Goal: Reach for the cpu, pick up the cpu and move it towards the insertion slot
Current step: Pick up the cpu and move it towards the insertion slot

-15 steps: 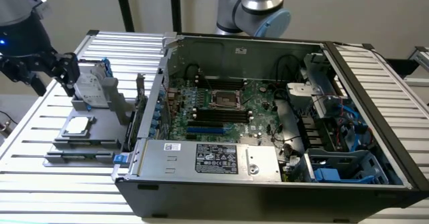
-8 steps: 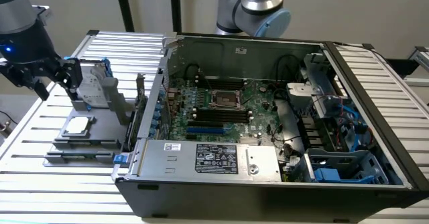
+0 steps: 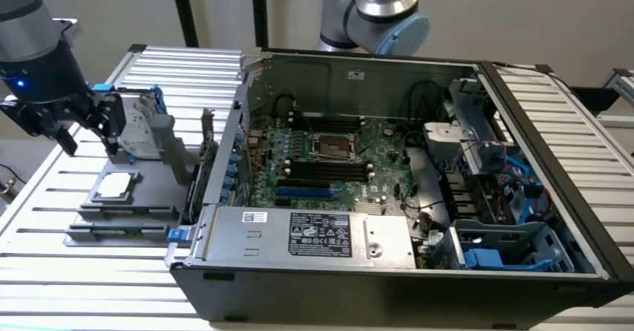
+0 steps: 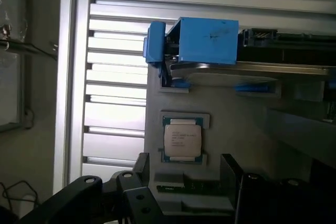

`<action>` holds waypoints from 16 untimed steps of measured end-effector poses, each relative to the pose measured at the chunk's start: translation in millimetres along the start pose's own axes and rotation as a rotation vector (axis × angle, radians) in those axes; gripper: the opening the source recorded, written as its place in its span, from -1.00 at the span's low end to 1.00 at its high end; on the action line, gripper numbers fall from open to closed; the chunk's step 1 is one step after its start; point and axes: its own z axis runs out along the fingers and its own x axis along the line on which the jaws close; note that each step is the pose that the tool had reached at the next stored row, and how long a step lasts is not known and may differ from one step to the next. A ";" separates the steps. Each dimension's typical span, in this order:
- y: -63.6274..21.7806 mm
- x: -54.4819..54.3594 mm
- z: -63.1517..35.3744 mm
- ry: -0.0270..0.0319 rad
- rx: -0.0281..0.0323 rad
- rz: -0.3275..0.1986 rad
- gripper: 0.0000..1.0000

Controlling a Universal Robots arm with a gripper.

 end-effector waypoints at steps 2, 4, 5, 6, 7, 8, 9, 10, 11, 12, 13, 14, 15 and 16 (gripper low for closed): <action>-0.5 0.0 3.0 -0.0021 0.0001 -0.002 0.30; -1.3 0.0 6.0 -0.0039 0.0003 -0.004 0.30; -1.6 0.0 7.6 -0.0049 0.0003 -0.005 0.30; -2.0 0.0 9.2 -0.0056 0.0004 -0.006 0.30; -2.4 0.0 10.8 -0.0063 0.0004 -0.006 0.30; -2.9 0.0 12.5 -0.0067 0.0005 -0.007 0.30; -3.2 0.0 14.4 -0.0073 0.0005 -0.008 0.30; -3.6 0.0 16.2 -0.0077 0.0005 -0.008 0.30; -3.8 0.0 17.9 -0.0079 0.0006 -0.009 0.30; -4.0 0.1 19.7 -0.0082 0.0007 -0.009 0.30; -4.2 0.0 21.6 -0.0085 0.0006 -0.010 0.30; -4.4 0.0 23.5 -0.0086 0.0007 -0.011 0.30; -4.5 -0.1 25.2 -0.0088 0.0006 -0.011 0.30; -4.7 -0.1 27.0 -0.0089 0.0007 -0.012 0.30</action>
